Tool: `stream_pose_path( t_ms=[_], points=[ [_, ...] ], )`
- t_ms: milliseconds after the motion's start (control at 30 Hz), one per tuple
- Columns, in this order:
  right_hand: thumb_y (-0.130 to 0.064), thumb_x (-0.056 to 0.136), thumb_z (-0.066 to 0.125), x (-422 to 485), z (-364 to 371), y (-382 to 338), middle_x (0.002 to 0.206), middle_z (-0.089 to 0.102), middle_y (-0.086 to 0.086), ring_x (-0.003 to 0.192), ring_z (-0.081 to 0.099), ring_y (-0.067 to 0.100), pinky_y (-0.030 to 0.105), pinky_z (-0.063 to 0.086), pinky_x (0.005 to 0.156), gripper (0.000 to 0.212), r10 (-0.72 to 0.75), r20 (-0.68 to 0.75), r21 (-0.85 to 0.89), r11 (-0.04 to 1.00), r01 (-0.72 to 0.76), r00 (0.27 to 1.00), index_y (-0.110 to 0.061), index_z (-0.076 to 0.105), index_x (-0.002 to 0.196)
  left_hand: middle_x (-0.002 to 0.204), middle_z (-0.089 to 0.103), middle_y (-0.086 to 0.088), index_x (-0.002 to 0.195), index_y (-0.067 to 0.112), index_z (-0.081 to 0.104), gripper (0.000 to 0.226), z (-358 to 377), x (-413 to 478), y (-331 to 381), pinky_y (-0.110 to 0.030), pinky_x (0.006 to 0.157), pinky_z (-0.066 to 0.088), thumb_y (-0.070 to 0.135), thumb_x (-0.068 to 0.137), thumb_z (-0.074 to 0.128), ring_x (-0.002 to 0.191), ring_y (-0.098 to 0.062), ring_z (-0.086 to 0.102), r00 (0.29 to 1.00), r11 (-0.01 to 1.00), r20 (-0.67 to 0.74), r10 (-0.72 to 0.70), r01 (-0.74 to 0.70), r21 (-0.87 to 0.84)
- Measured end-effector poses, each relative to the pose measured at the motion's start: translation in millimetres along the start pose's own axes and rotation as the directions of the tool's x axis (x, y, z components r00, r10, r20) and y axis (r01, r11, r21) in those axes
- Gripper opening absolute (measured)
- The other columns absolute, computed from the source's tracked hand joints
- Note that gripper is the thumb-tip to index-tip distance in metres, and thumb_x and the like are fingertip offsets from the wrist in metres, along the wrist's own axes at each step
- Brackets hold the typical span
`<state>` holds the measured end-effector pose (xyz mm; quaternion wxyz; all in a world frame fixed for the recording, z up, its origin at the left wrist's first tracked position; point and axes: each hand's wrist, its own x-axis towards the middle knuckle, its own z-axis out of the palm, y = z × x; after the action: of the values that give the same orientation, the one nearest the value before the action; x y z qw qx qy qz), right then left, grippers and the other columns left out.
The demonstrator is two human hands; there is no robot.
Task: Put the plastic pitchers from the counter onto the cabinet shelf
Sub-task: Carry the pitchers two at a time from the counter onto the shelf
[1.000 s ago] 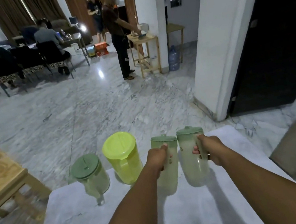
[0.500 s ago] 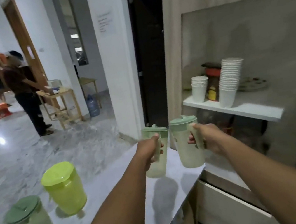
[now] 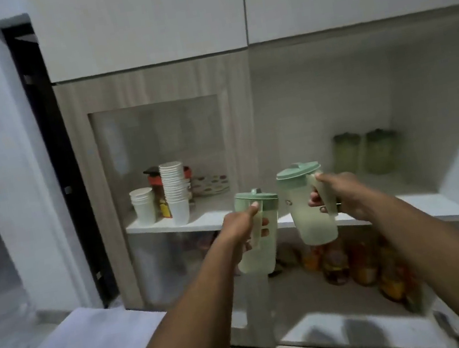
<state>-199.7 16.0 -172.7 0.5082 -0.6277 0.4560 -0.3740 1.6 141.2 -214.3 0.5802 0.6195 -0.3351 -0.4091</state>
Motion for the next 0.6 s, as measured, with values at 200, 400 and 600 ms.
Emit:
stream_pose_path(
  t_ms=[200,400,600],
  points=[
    [-0.034,0.099,0.053,32,-143,4,0.090,0.071,0.016,0.082,0.072,0.028,0.045,0.054,0.084,0.037,-0.049,-0.162,0.046,0.997,0.057,0.986,-0.002,0.062,0.116,0.106,0.078,-0.006,0.117,0.011,0.065,0.041,143,53,18,-0.054,0.099,0.050,0.046,0.097,0.056,0.097,-0.026,0.073,0.992,0.996,0.102,0.081,-0.077,-0.035],
    [-0.036,0.099,0.052,82,-215,27,0.097,0.072,0.014,0.090,0.073,0.027,0.045,0.056,0.088,0.035,-0.007,-0.268,0.150,0.988,0.049,0.963,-0.007,0.062,0.116,0.107,0.076,-0.008,0.113,0.009,0.064,0.035,229,107,24,-0.042,0.085,0.056,0.040,0.100,0.054,0.100,-0.029,0.072,0.990,0.992,0.092,0.110,-0.103,-0.075],
    [-0.037,0.098,0.054,152,-221,54,0.089,0.072,0.012,0.084,0.073,0.025,0.045,0.056,0.087,0.033,0.028,-0.253,0.210,0.977,0.027,0.967,-0.007,0.065,0.105,0.107,0.077,-0.006,0.115,0.015,0.063,0.033,253,177,24,-0.038,0.078,0.053,0.042,0.100,0.054,0.098,-0.027,0.072,0.996,0.995,0.033,0.083,-0.080,-0.062]
  ],
)
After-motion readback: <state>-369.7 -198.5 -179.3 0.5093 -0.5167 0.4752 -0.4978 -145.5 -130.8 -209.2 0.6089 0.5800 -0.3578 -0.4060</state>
